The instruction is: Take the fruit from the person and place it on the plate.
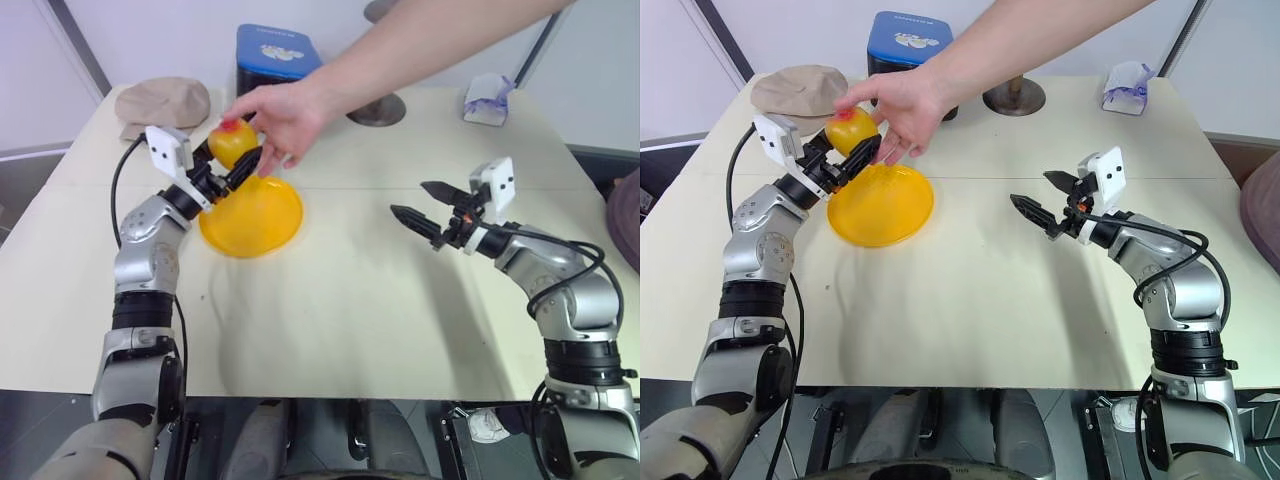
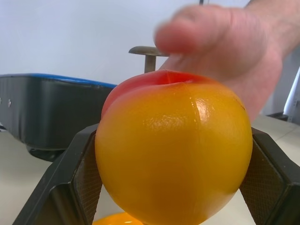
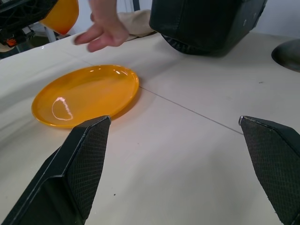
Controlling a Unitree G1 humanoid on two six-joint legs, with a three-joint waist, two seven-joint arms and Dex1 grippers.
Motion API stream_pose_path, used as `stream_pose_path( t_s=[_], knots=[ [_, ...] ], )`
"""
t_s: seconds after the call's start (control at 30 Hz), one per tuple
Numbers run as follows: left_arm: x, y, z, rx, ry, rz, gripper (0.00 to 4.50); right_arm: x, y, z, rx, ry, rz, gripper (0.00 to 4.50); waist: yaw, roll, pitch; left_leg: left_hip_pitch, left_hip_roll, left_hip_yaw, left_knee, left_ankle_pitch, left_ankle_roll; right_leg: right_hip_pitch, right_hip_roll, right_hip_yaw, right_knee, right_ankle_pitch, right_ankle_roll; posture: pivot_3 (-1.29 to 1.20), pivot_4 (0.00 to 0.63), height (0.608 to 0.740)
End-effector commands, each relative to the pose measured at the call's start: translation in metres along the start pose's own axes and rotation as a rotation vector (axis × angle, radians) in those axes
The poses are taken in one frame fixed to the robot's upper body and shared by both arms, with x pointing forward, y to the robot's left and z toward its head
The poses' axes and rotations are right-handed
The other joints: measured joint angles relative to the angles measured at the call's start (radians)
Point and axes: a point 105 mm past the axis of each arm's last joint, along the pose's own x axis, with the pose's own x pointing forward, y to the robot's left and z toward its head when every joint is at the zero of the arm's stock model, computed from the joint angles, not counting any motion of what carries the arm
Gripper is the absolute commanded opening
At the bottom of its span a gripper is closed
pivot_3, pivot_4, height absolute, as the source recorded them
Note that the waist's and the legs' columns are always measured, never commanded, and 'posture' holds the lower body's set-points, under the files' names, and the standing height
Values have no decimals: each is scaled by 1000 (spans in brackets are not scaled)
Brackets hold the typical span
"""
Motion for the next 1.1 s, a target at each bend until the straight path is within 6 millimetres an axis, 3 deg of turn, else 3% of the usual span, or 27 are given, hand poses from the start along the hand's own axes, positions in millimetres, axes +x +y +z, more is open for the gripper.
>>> stream_pose_path(
  t_s=[0.03,0.2,0.37,0.7,1.1],
  knots=[
    [-1,6,16,97,14,6,3310,-4,0,15,-45,-50,-7,4500,-1,0,0,0,0,0,0,0,0,0,0,0,0,0,0,0,150,740],
    [-24,2,-17,226,287,-104,3310,-6,14,13,-19,-44,48,4500,-6,0,0,0,1,0,0,0,0,0,1,0,0,0,0,0,150,740],
    [-39,7,-37,271,427,-142,3310,-7,35,10,-10,-11,135,4500,0,0,0,0,1,0,0,0,0,0,1,0,0,0,0,0,150,740],
    [-34,9,-44,277,452,-156,3310,-5,44,11,-16,-19,133,4500,1,0,0,0,1,-1,0,0,0,0,0,1,0,0,0,0,150,740],
    [-31,12,-46,260,438,-149,3310,-6,38,11,-26,-21,92,4500,1,0,0,0,1,0,0,0,0,0,0,1,0,0,0,0,150,740]
  ],
)
